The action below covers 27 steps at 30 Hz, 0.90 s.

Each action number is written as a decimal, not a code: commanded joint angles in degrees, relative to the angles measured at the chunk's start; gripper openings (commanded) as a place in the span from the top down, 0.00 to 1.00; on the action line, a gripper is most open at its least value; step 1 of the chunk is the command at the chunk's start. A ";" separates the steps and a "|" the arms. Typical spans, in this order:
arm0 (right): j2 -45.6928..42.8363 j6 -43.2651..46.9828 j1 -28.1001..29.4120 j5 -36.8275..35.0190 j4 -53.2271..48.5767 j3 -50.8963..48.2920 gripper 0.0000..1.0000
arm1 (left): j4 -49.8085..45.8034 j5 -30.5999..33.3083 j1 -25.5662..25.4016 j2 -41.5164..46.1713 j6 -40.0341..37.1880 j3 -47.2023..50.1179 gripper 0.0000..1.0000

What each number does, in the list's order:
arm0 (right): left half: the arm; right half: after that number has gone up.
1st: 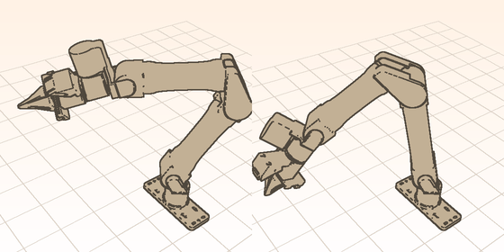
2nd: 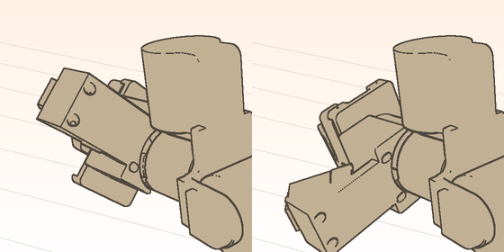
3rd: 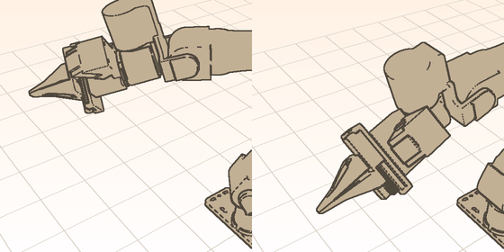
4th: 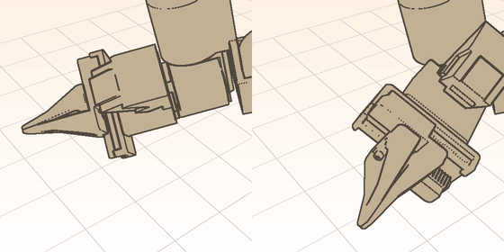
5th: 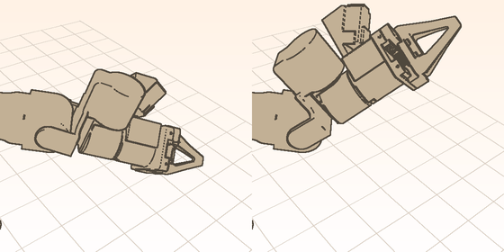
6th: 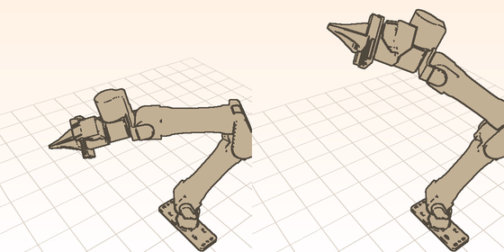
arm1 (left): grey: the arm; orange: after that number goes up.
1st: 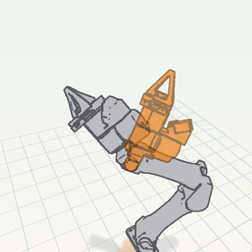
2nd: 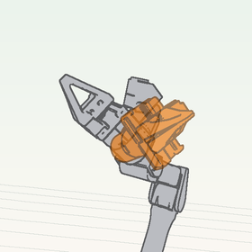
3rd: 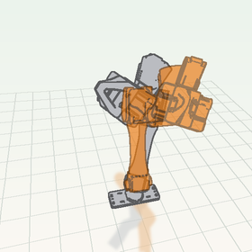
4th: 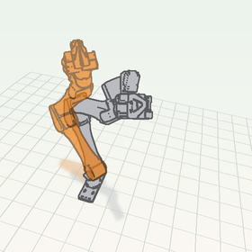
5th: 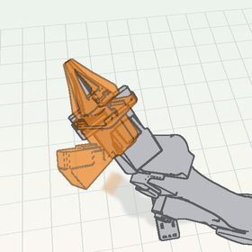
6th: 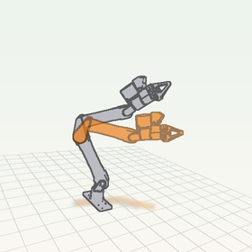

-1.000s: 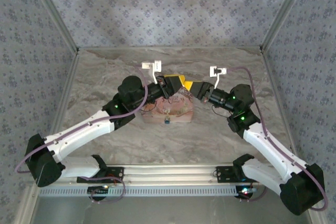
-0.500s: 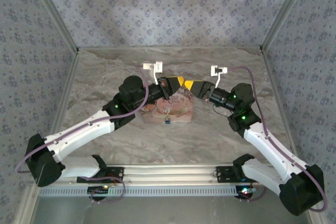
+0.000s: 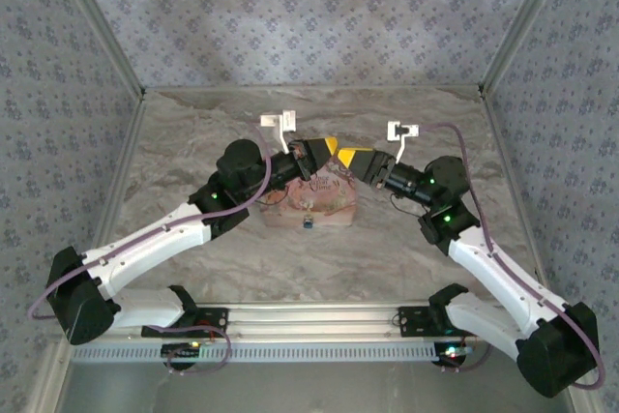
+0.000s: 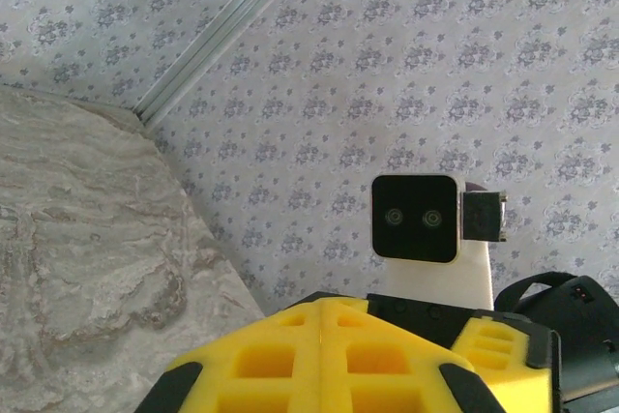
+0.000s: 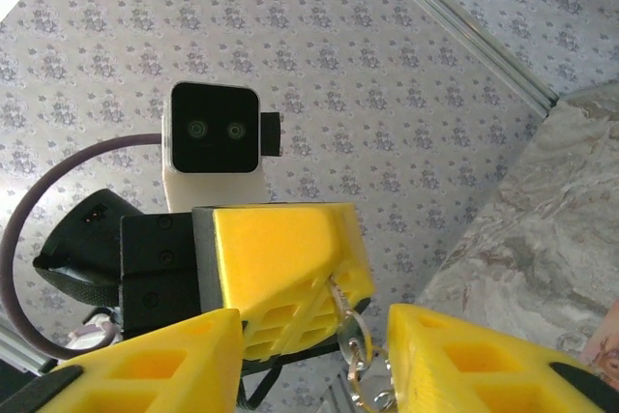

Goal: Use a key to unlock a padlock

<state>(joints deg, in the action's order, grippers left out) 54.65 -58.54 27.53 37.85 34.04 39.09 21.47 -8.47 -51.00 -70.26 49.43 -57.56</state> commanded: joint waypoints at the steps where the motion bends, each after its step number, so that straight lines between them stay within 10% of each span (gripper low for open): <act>1: 0.02 0.25 0.51 -0.49 2.09 0.10 0.59 | 3.65 0.62 0.19 0.63 0.91 0.62 1.00; 16: -0.04 1.19 0.52 -1.11 1.15 0.03 1.00 | 5.05 0.14 0.20 1.00 1.57 1.39 1.00; 27: -2.82 3.06 -1.23 -2.16 -1.46 -0.41 1.00 | 4.19 -2.42 0.02 -0.13 2.30 1.43 1.00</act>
<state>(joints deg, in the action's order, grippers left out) 53.98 -56.53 27.42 36.64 32.34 38.61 24.16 -9.02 -51.00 -70.28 50.94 -56.60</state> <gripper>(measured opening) 0.064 0.040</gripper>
